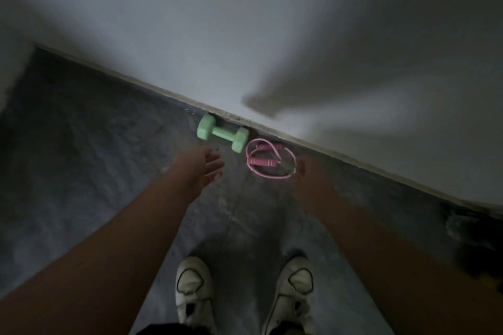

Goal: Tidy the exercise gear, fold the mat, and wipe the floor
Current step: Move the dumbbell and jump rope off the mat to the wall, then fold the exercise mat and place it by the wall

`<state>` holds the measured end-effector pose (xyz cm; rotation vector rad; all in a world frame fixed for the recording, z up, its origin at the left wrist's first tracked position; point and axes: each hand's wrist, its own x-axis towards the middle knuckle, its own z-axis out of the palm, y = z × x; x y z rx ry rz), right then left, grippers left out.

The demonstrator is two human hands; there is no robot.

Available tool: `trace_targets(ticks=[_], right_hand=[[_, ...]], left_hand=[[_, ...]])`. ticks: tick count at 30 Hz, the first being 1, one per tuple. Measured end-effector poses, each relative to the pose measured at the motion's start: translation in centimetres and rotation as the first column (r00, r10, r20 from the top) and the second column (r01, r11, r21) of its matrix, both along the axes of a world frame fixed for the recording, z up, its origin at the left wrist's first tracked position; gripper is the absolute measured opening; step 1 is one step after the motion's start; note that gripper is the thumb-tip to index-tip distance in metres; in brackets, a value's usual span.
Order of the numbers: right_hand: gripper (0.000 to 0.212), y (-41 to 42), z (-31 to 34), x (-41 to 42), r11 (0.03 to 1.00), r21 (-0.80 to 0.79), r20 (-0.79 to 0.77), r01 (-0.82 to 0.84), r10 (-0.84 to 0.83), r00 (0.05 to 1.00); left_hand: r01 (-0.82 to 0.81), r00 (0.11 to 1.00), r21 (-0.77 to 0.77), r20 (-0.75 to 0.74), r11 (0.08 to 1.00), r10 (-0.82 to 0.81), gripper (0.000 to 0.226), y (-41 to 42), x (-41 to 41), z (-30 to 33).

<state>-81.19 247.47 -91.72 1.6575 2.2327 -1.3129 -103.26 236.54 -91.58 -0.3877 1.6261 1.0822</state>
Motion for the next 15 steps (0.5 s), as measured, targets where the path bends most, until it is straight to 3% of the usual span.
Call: trace_targets(ticks=[5,10,15], right_hand=[[0.023,-2.7,15.3,-1.1,0.996,-0.018,0.089,-0.085,0.086,0.992],[0.022,-3.9,32.8,-3.7,0.991,-0.025,0.026,-0.128,0.129,0.991],[0.039,-5.9,48.5,-5.8,0.976,0.134,-0.069,-0.17,0.18,0.981]], left_hand=[[0.223,0.943,-0.029,-0.248,0.974,-0.223,0.015,-3.0,-0.5,15.3],[0.413,0.72,-0.143,-0.554,0.899,-0.419,0.019,-6.4,-2.6,33.0],[0.434,0.564,-0.255,-0.671,0.864,-0.481,0.027,-9.4,-3.2,47.8]])
